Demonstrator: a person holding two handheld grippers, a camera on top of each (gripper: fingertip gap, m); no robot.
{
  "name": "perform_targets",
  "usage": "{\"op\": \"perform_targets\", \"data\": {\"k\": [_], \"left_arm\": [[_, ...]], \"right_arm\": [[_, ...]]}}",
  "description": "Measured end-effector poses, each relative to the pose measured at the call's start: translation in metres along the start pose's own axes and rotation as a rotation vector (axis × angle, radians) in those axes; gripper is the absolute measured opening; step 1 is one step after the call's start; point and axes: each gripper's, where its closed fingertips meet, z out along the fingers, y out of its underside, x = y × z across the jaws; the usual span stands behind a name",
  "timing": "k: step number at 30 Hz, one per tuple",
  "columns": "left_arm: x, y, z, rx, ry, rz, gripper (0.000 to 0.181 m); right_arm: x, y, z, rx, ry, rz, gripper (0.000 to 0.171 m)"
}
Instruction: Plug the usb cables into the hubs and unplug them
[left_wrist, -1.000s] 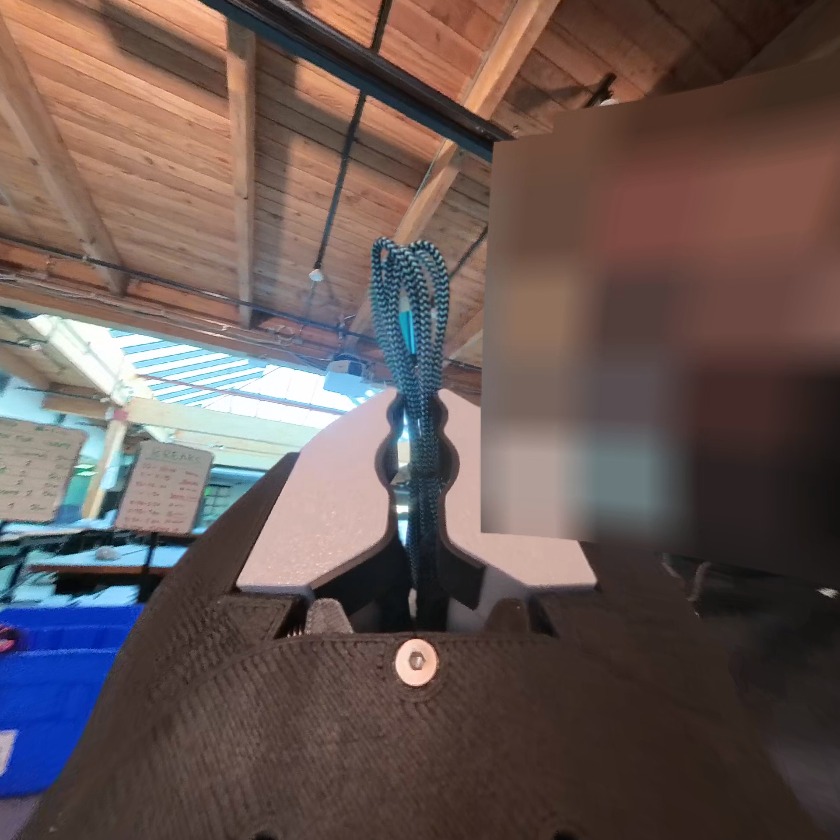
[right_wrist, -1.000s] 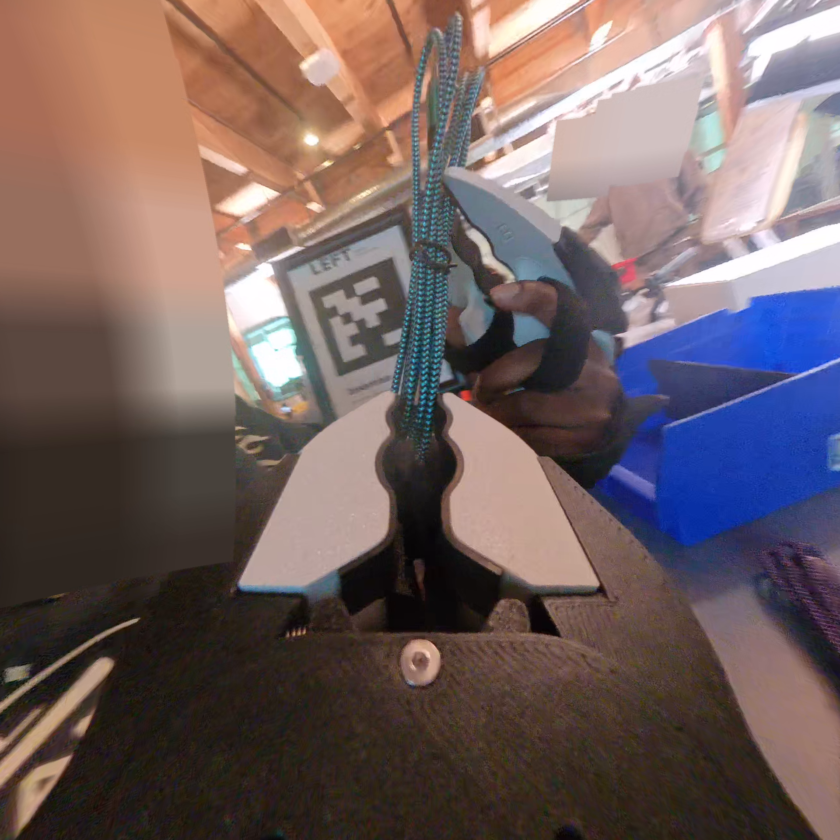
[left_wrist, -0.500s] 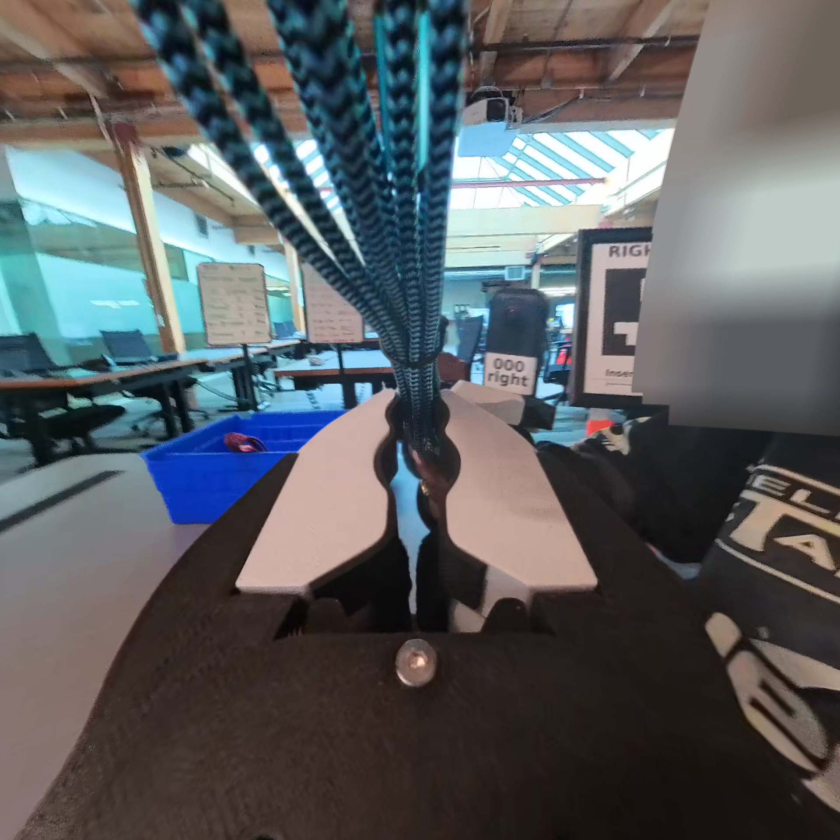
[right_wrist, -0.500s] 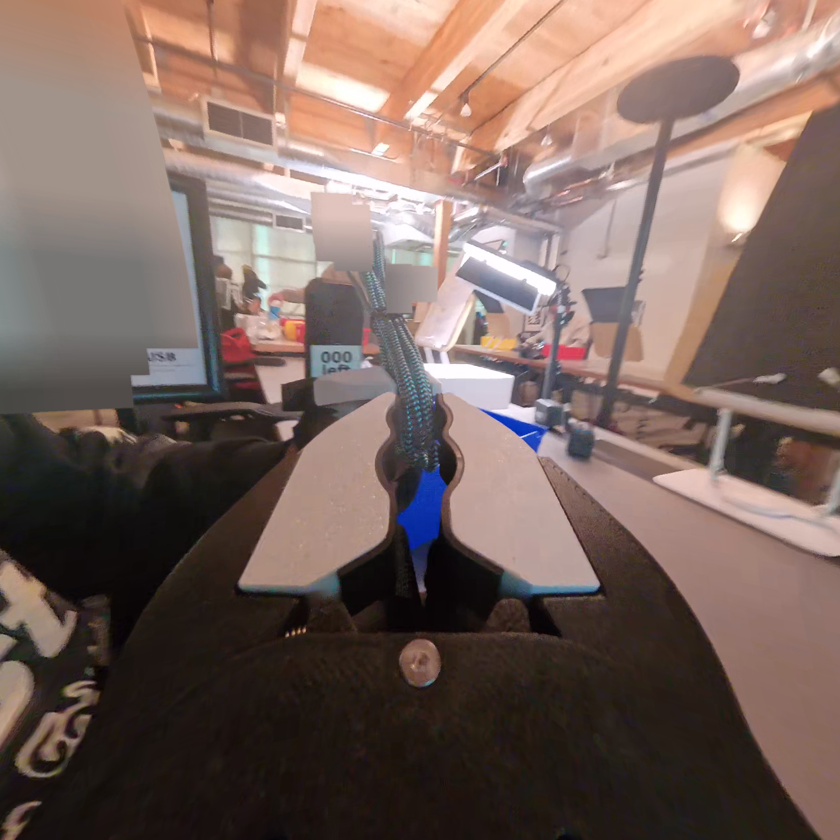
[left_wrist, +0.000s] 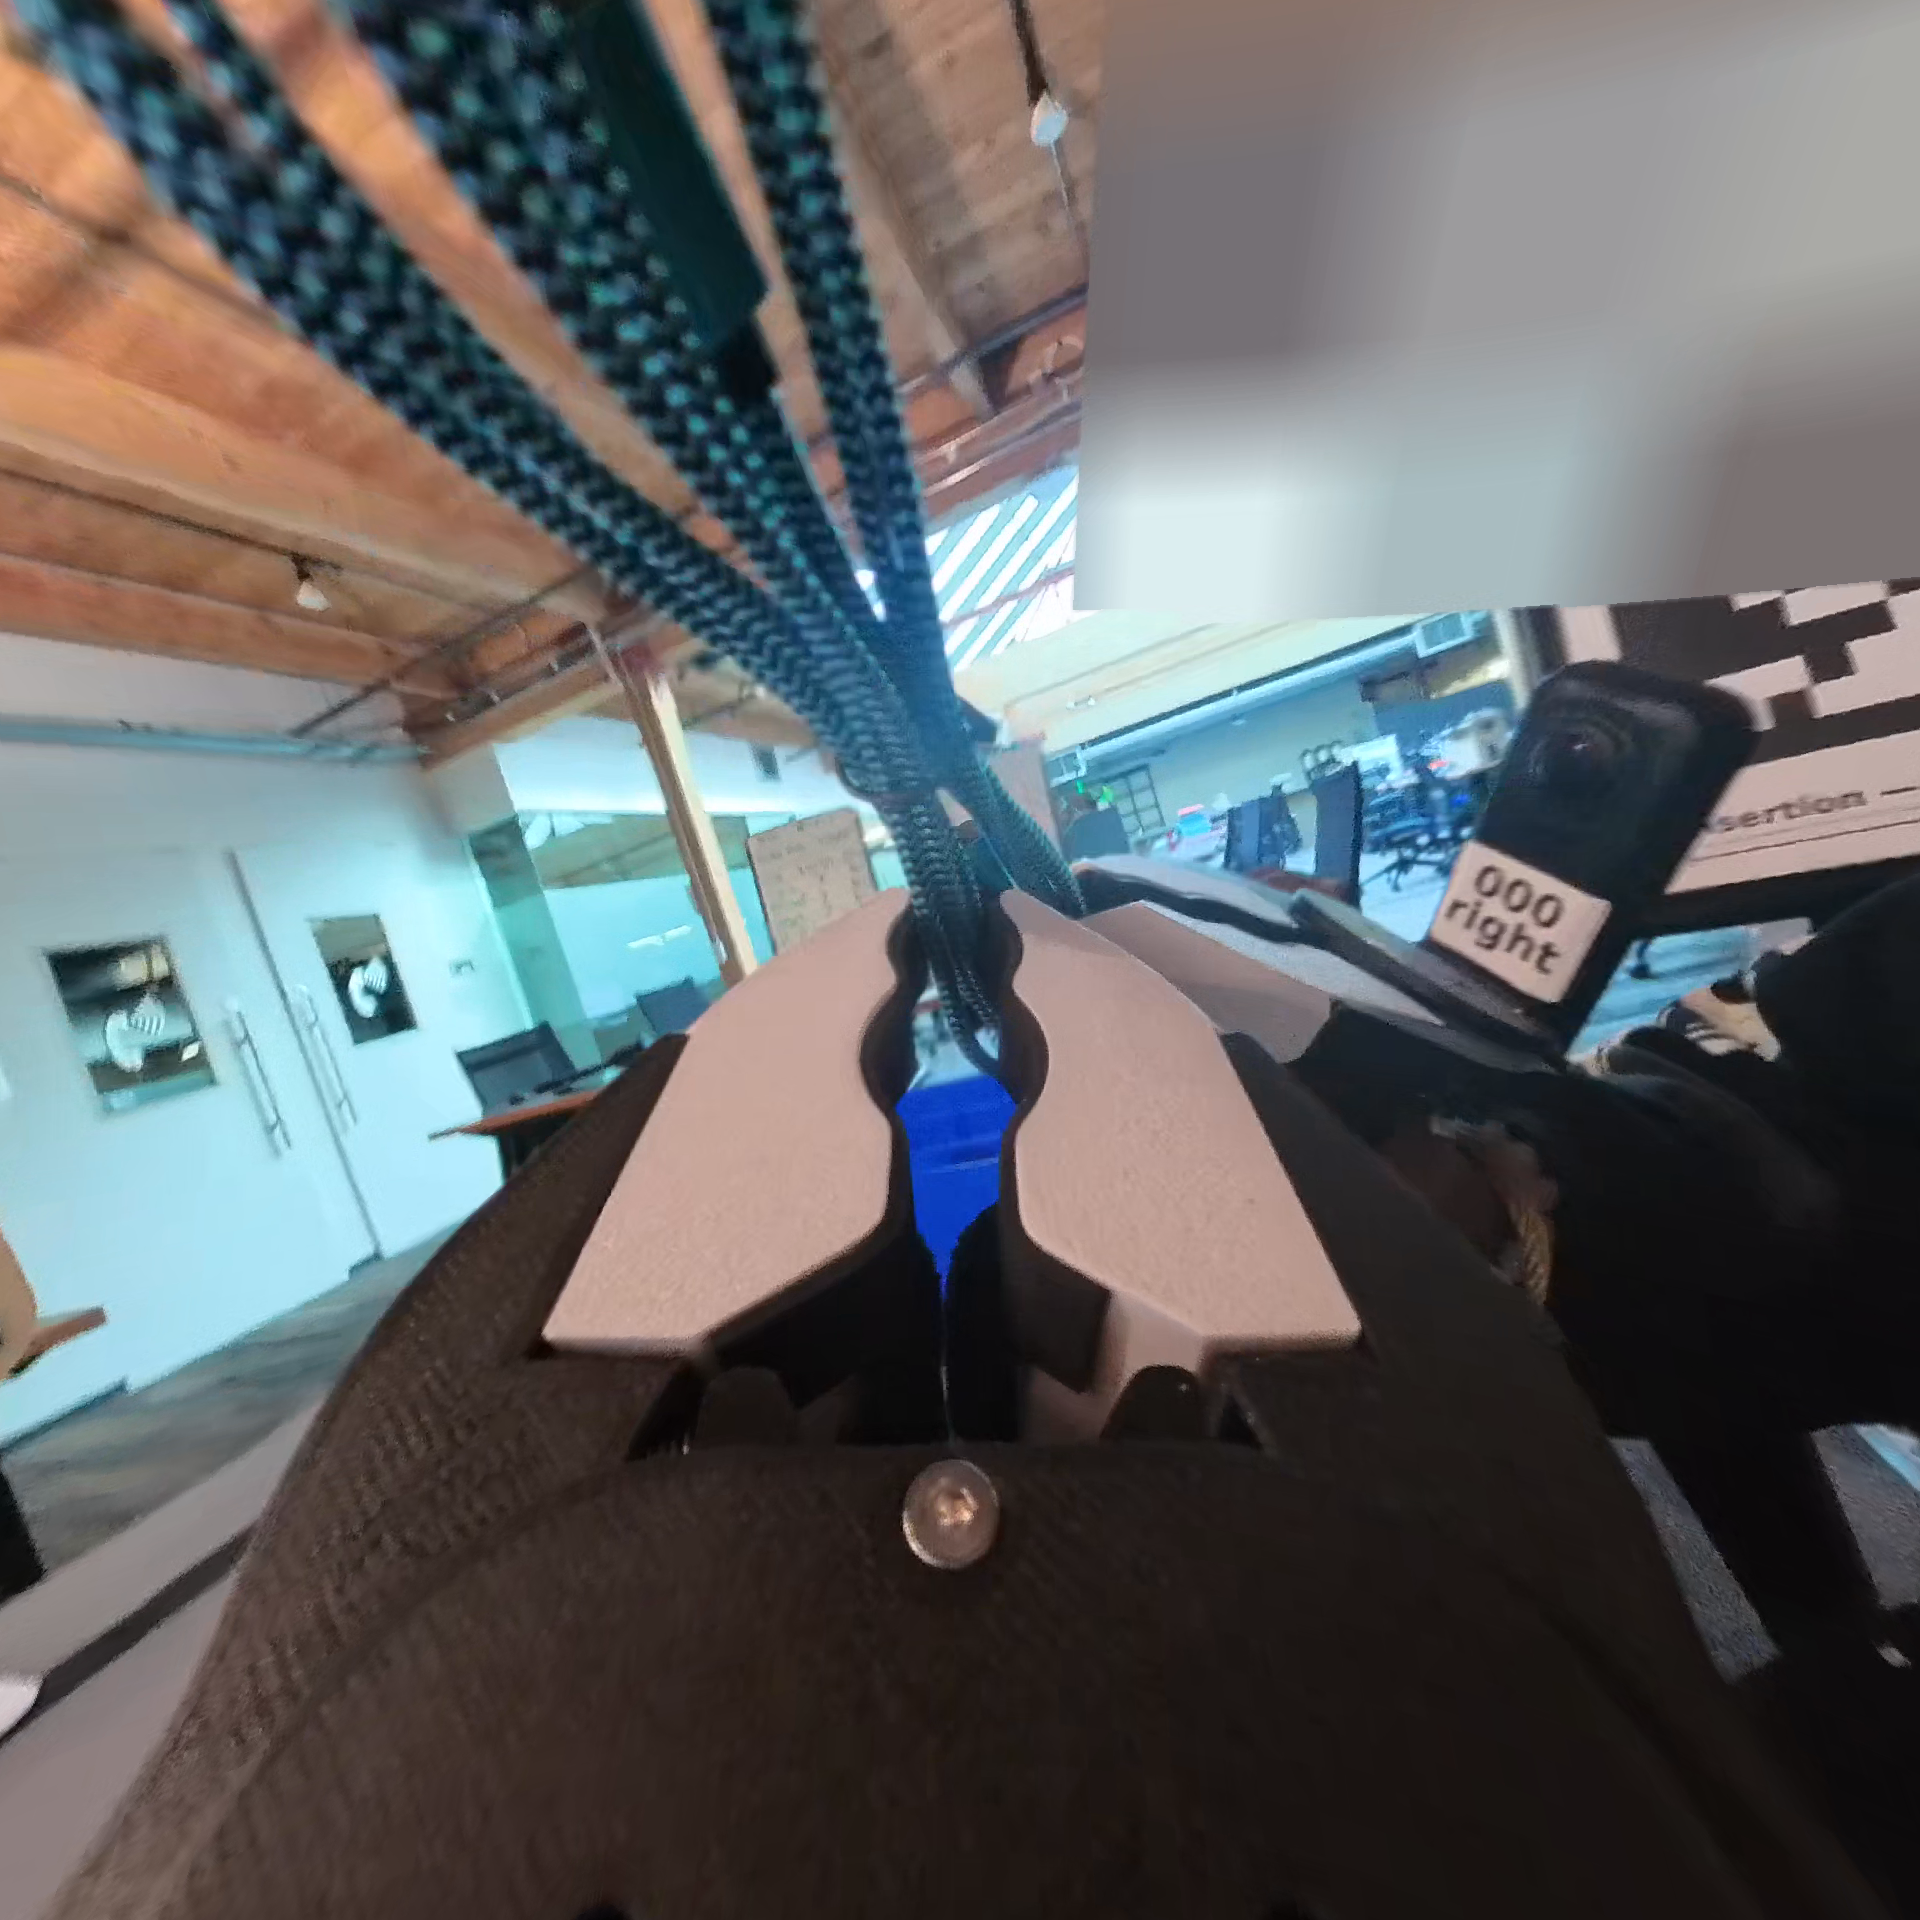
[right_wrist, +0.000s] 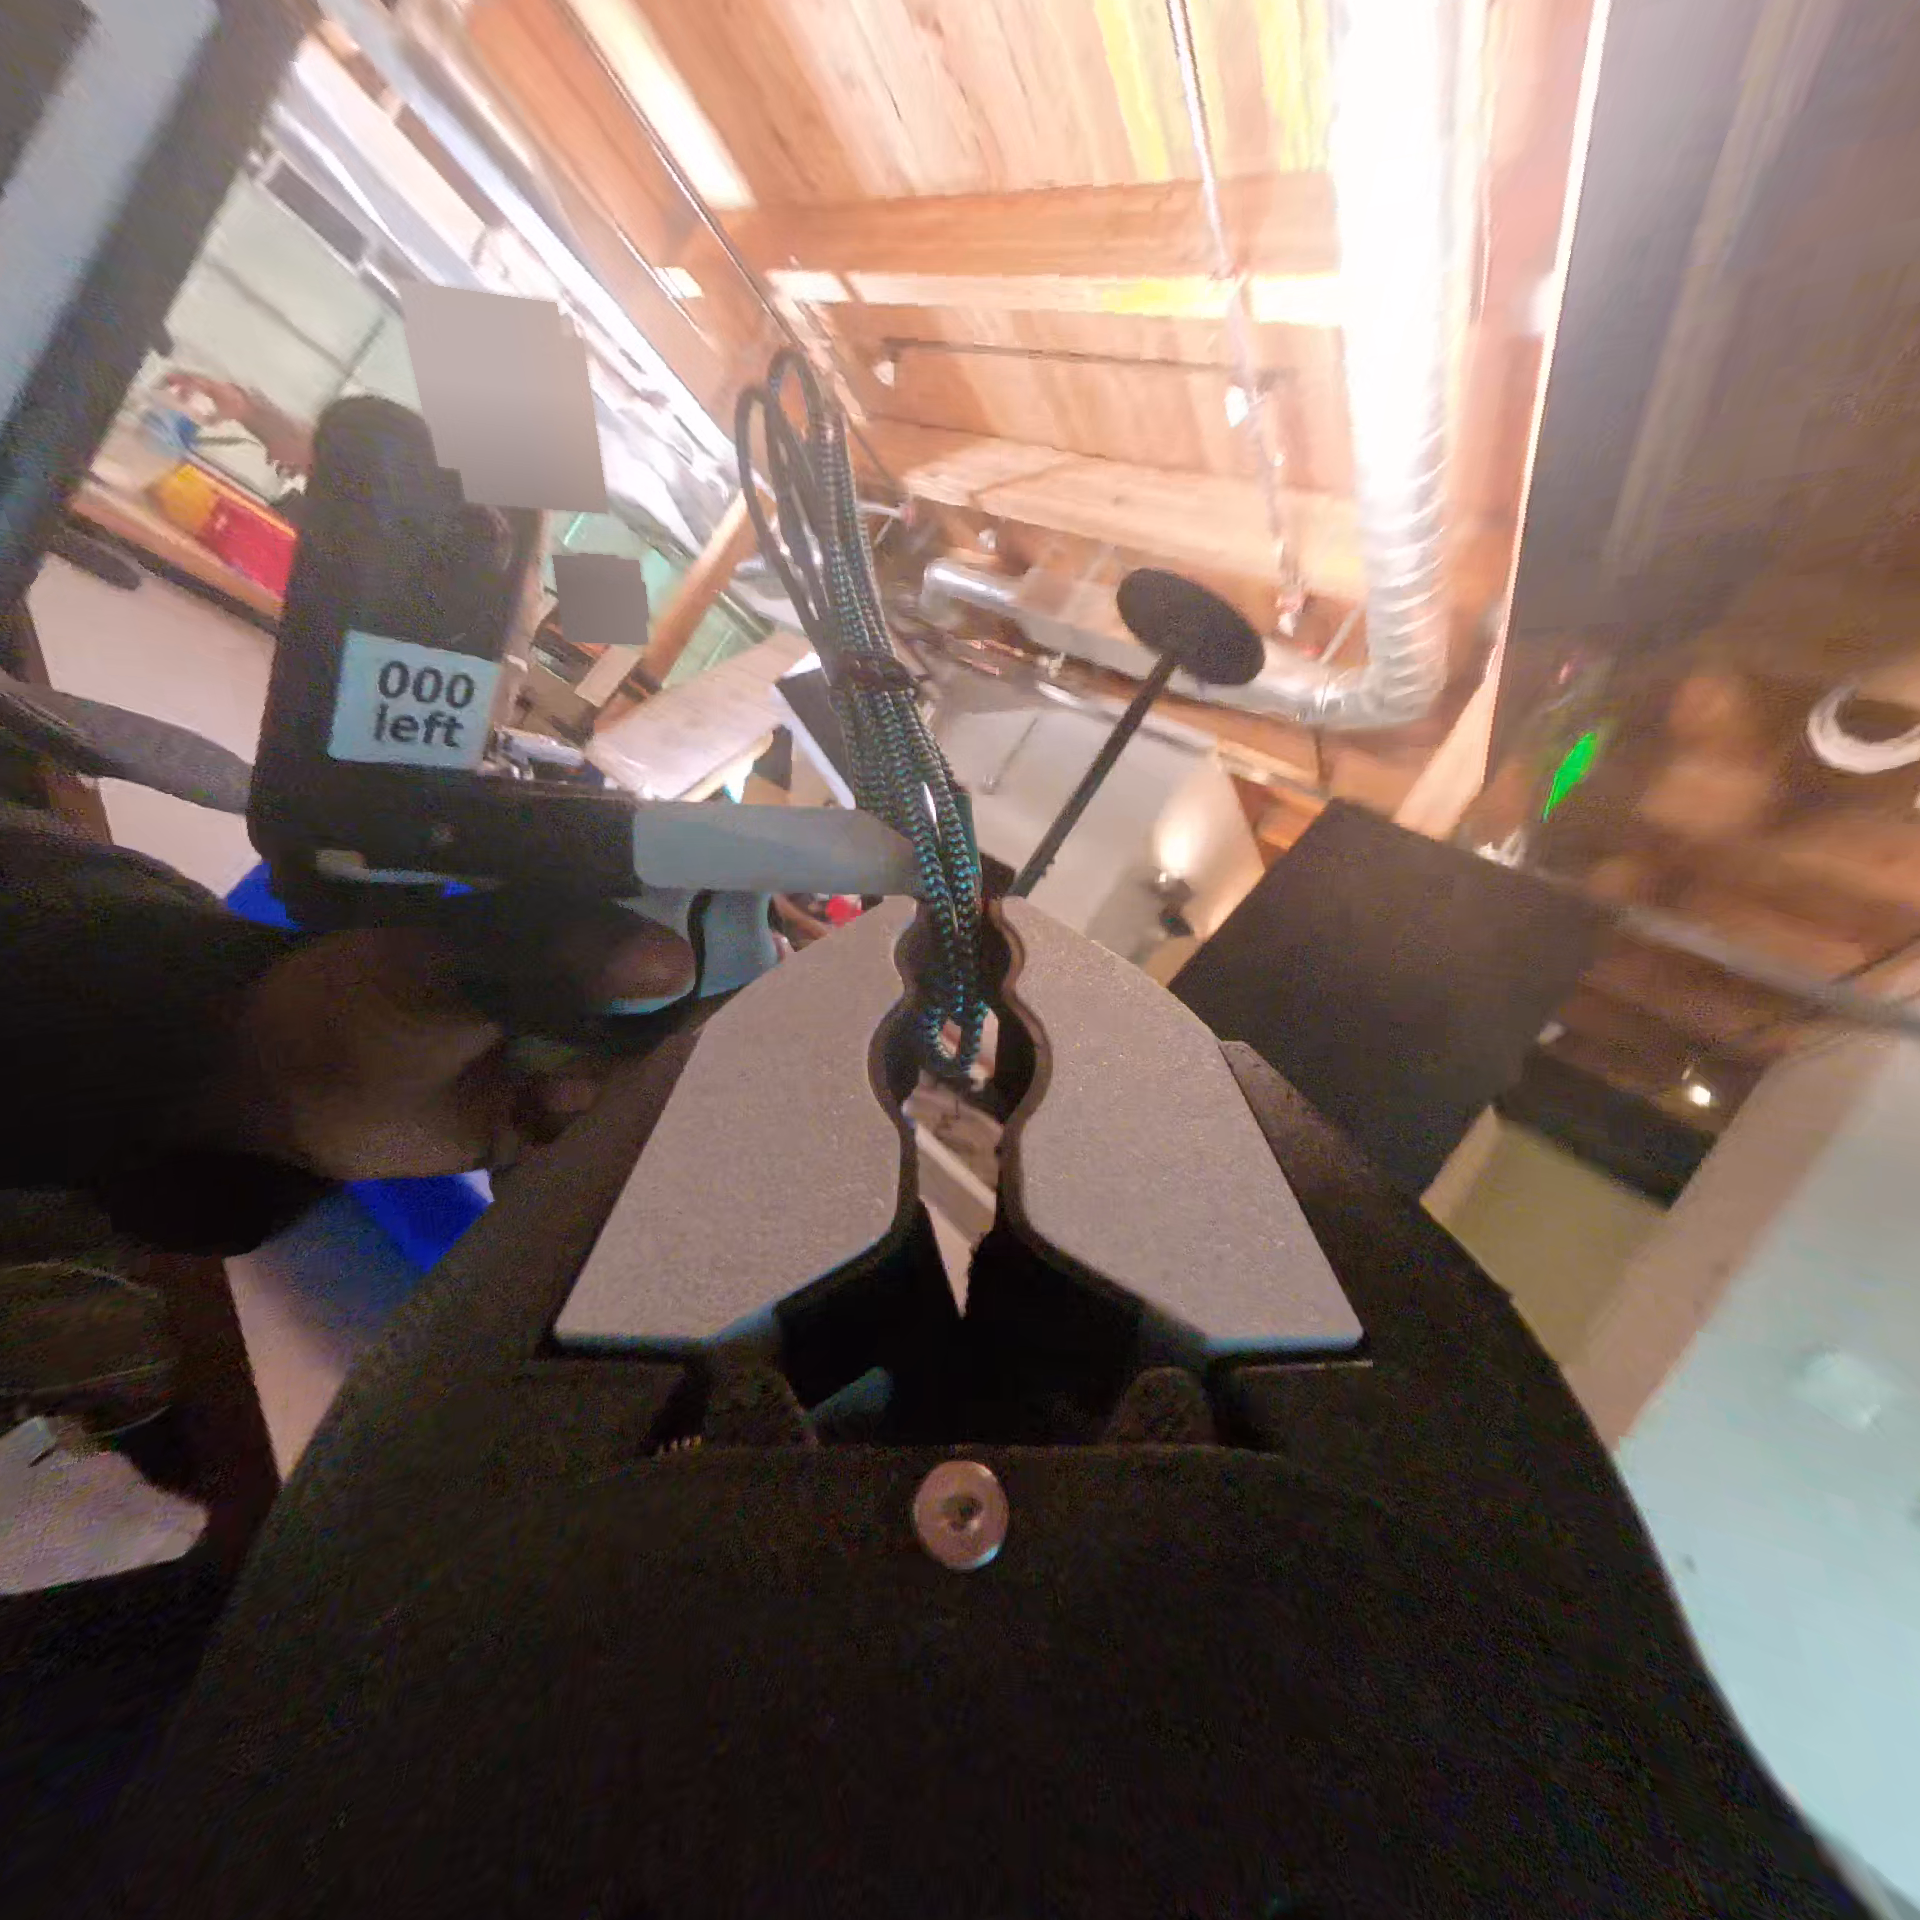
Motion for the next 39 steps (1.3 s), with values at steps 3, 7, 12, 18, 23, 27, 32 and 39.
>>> {"op": "perform_targets", "data": {"k": [3,7,12,18,23,27,32,39], "left_arm": [[0.018,-0.014,-0.003,0.096,0.112,0.018,0.007],[0.038,-0.026,-0.009,0.161,0.344,-0.143,0.007],[0.04,-0.025,-0.013,0.168,0.408,-0.199,0.008],[0.038,-0.021,-0.013,0.149,0.393,-0.149,0.007],[0.034,-0.017,-0.01,0.116,0.335,-0.068,0.007],[0.032,-0.014,-0.01,0.11,0.327,-0.065,0.007],[0.035,-0.012,-0.01,0.105,0.347,-0.058,0.007],[0.037,-0.007,-0.01,0.056,0.356,0.021,0.008]], "right_arm": [[-0.011,-0.023,-0.009,0.137,-0.148,0.143,0.017],[-0.009,-0.059,-0.031,0.352,-0.471,0.521,0.013],[0.014,-0.043,-0.026,0.287,-0.586,0.896,0.026],[-0.018,-0.031,-0.016,0.121,-0.645,0.891,0.017],[-0.019,-0.029,-0.017,0.105,-0.694,0.973,0.019],[-0.024,-0.029,-0.015,0.077,-0.698,0.97,0.019],[-0.025,-0.029,-0.016,0.065,-0.72,0.98,0.015],[-0.024,-0.027,-0.016,0.059,-0.752,1.074,0.015]]}}
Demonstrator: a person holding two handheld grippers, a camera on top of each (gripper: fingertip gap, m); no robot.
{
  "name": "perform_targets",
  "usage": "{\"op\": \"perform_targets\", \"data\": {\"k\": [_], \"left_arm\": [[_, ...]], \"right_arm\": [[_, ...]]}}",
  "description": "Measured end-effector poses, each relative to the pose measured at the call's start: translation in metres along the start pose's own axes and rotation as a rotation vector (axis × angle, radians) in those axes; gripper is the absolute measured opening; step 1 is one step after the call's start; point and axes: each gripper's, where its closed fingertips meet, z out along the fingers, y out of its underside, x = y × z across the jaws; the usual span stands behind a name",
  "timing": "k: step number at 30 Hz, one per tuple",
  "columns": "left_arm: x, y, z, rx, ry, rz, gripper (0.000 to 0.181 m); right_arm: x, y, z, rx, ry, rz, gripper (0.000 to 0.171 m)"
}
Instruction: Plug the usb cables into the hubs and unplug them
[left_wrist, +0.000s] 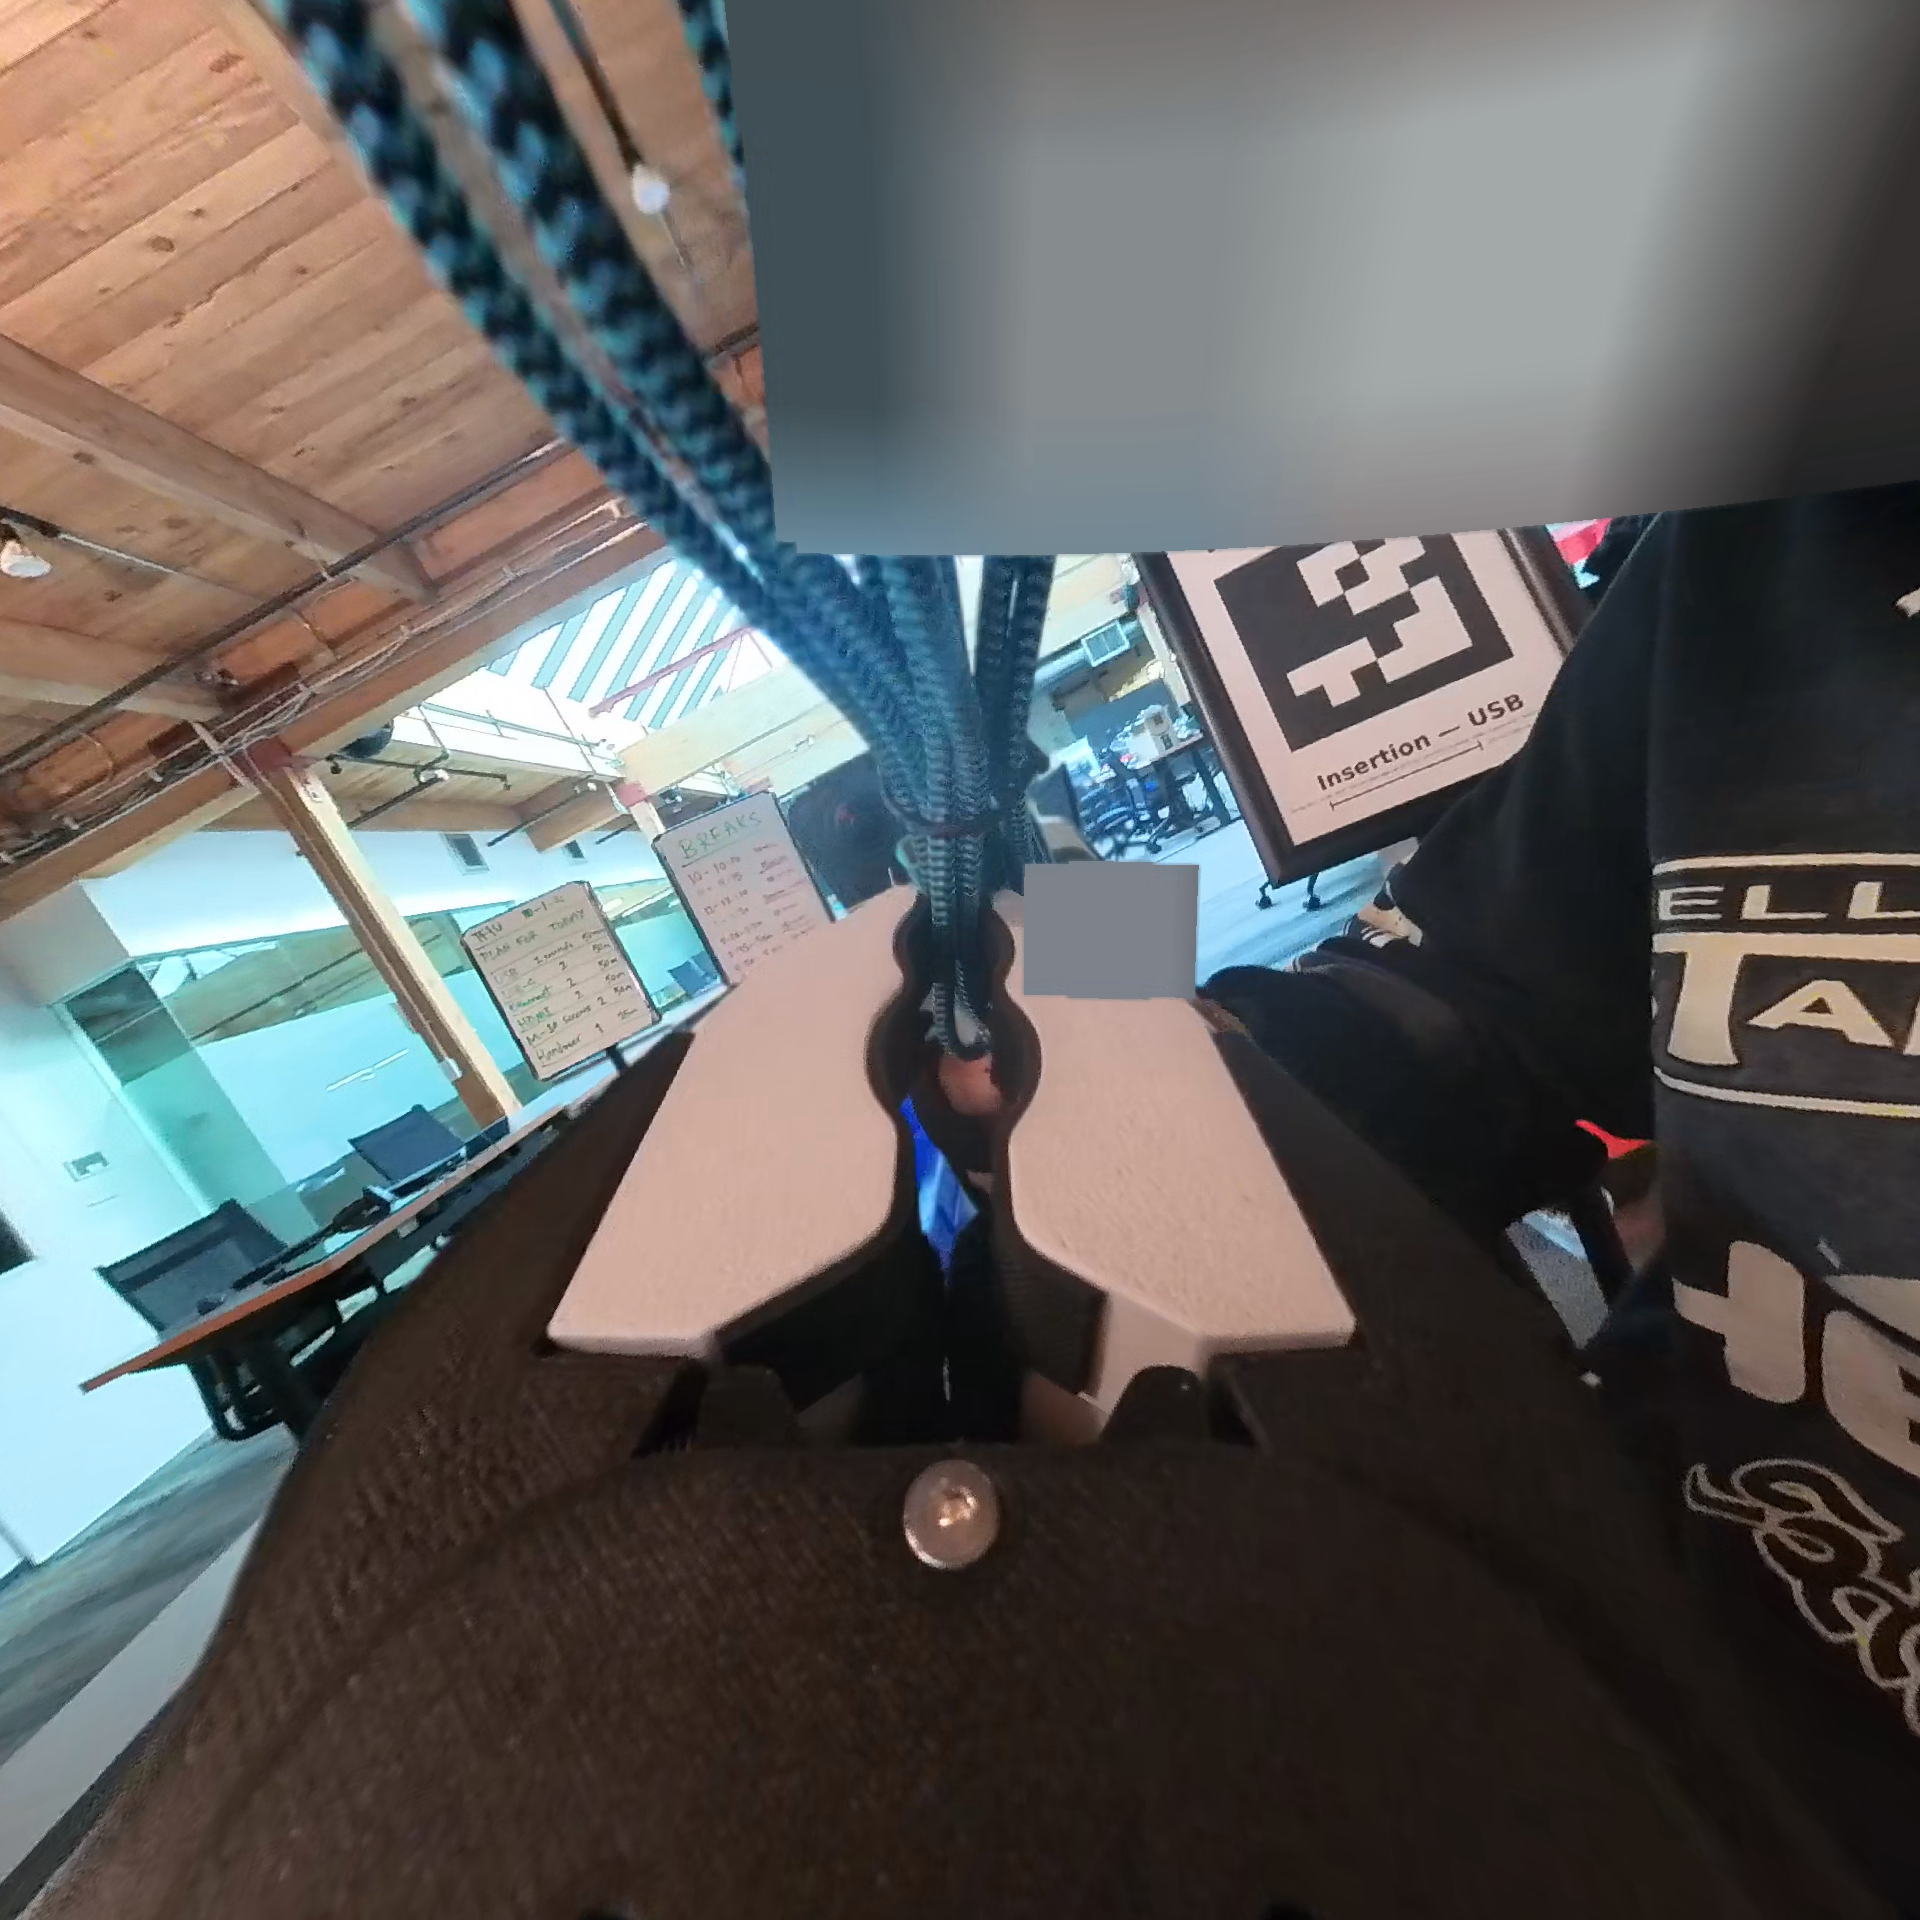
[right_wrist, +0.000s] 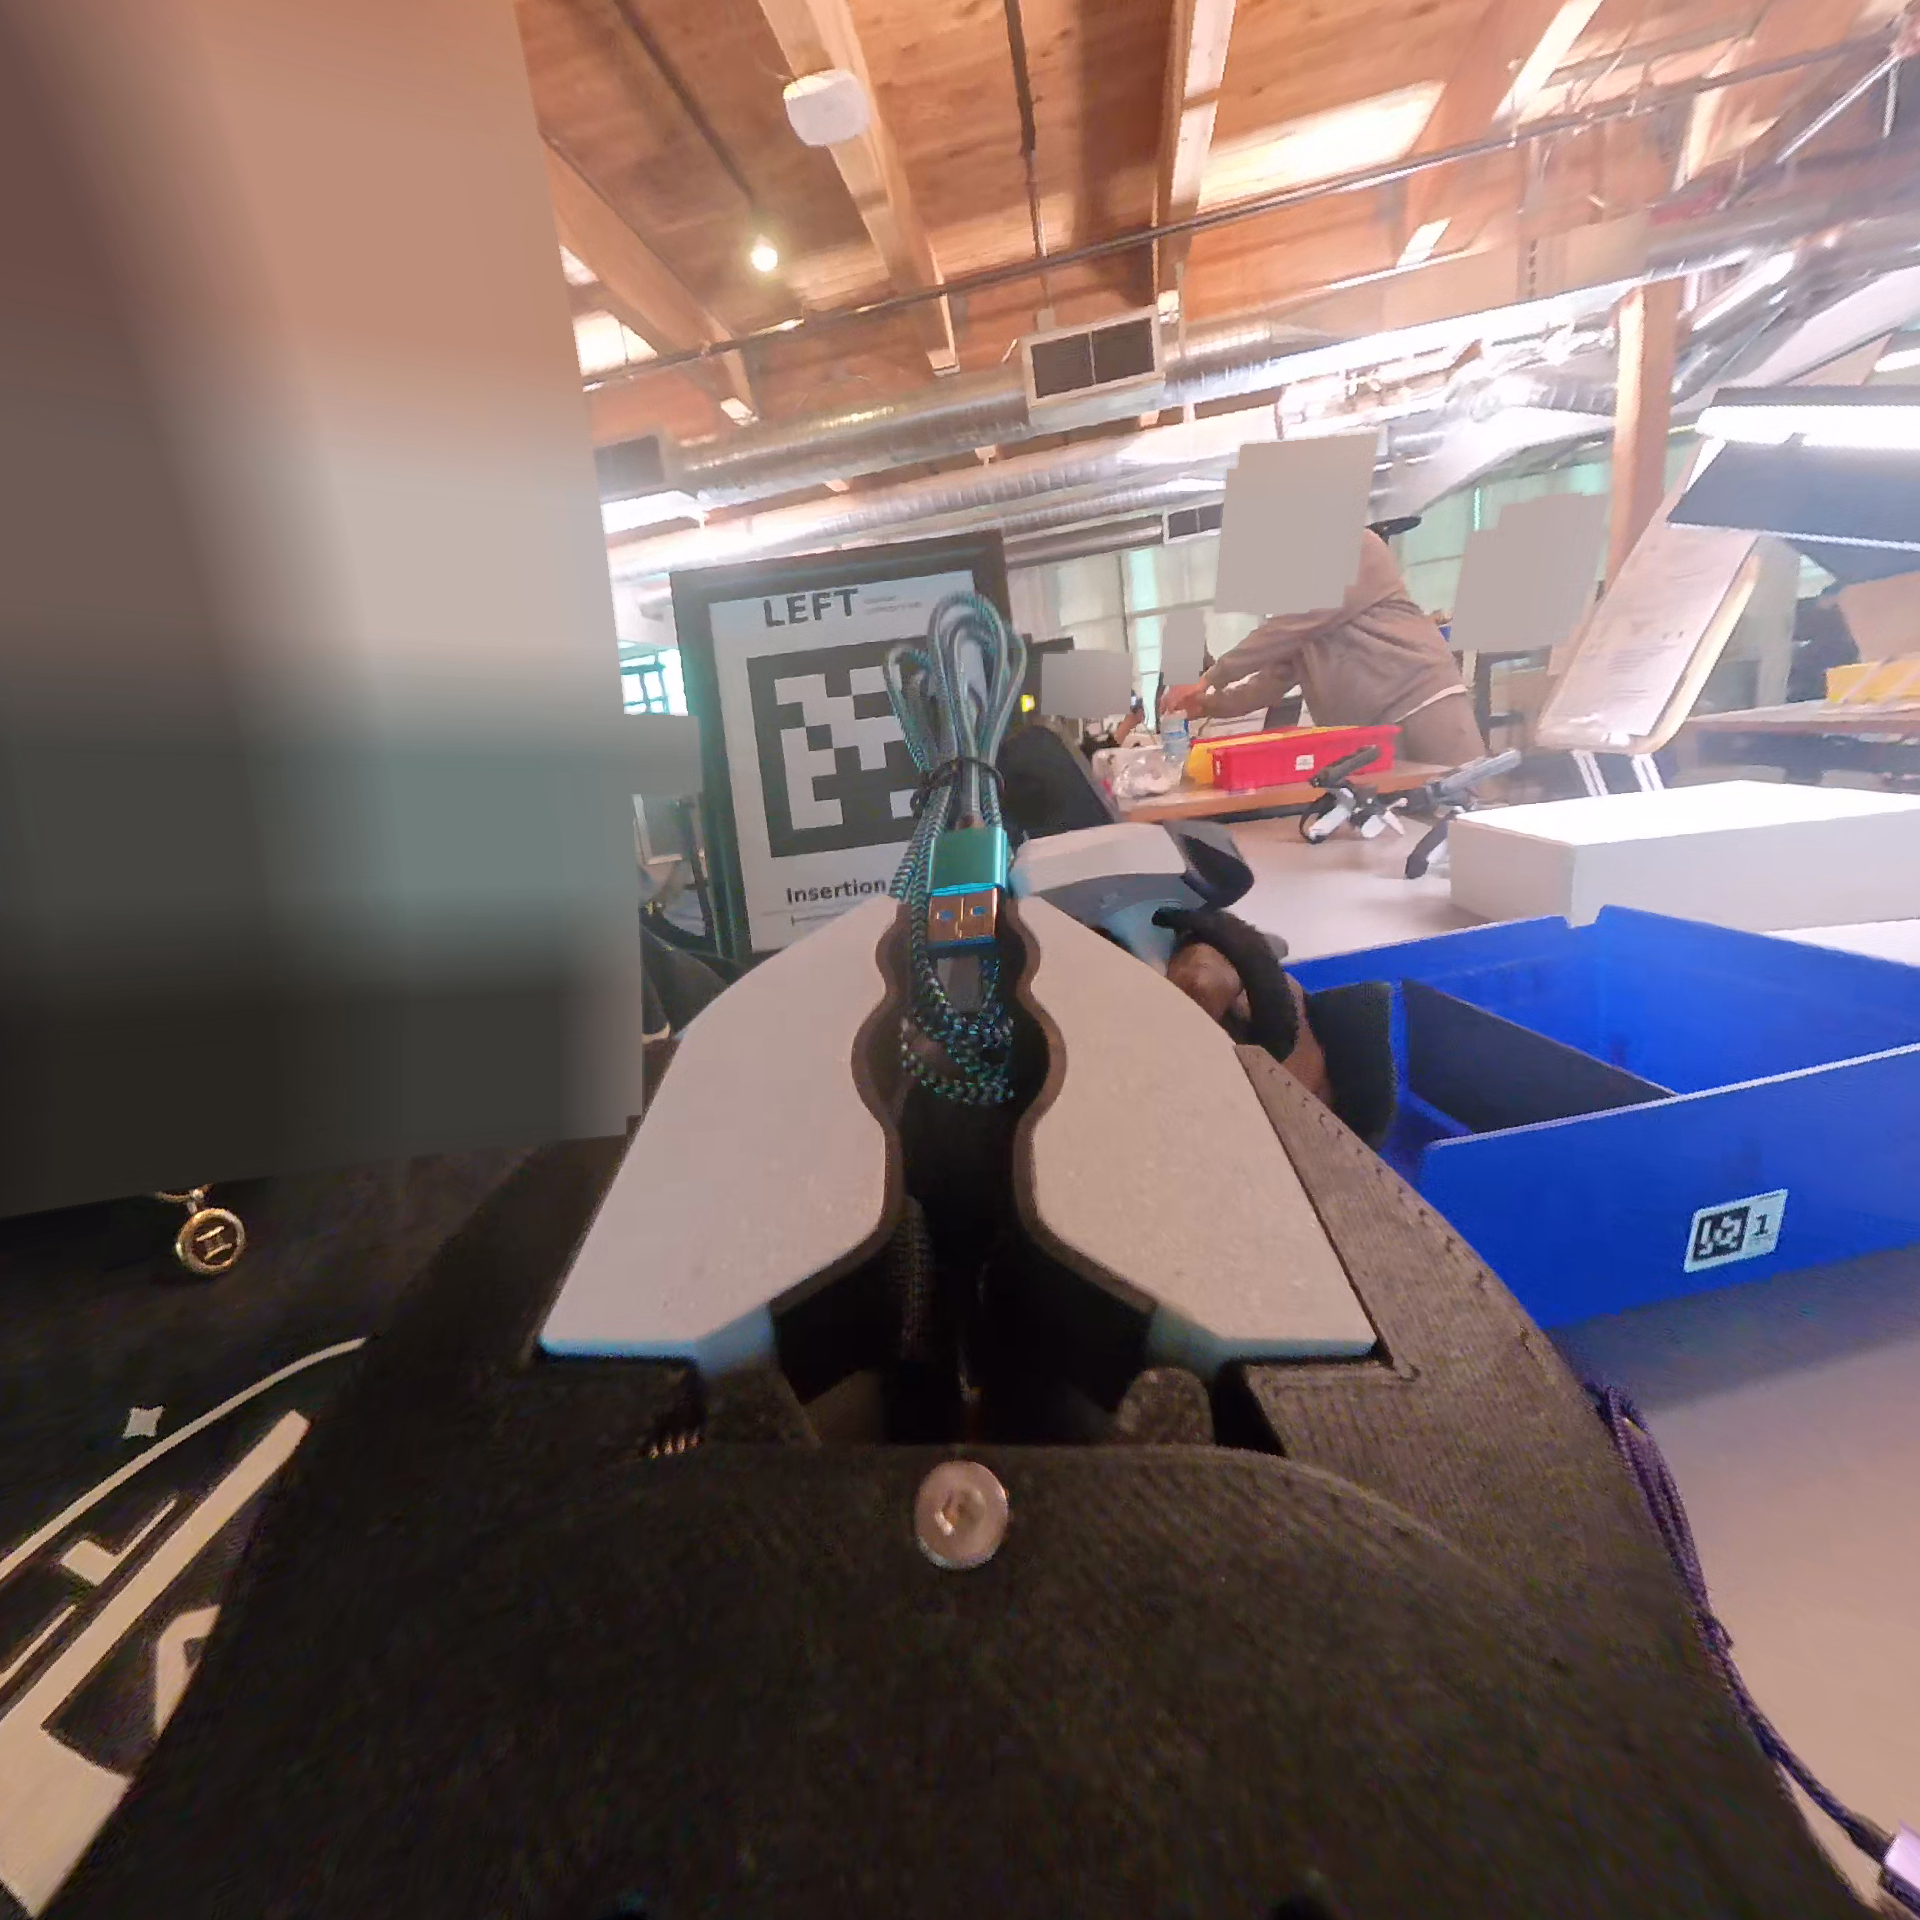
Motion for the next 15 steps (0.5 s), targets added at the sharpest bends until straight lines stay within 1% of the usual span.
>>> {"op": "perform_targets", "data": {"k": [3,6,7,10,11,12,14,15], "left_arm": [[0.001,0.009,-0.001,-0.057,0.011,0.016,0.008],[0.001,0.013,0.0,-0.065,0.025,-0.031,0.009],[0.002,0.016,0.0,-0.071,0.036,-0.06,0.016],[0.0,0.023,0.001,-0.095,0.056,-0.179,0.054],[-0.003,0.021,0.0,-0.07,0.047,-0.228,0.058],[-0.008,0.015,-0.002,-0.016,0.027,-0.277,0.055],[-0.022,0.004,-0.008,0.091,-0.03,-0.377,0.041],[-0.027,0.004,-0.009,0.099,-0.049,-0.414,0.034]], "right_arm": [[0.004,-0.01,-0.006,0.05,0.021,-0.01,0.011],[0.008,-0.009,-0.008,0.015,0.086,-0.145,0.011],[0.009,-0.011,-0.008,0.012,0.113,-0.195,0.011],[0.016,-0.014,-0.012,-0.007,0.229,-0.385,0.011],[0.019,-0.015,-0.014,-0.015,0.274,-0.463,0.011],[0.021,-0.015,-0.016,-0.036,0.308,-0.537,0.011],[0.023,-0.013,-0.016,-0.081,0.359,-0.657,0.011],[0.023,-0.012,-0.015,-0.088,0.371,-0.695,0.011]]}}
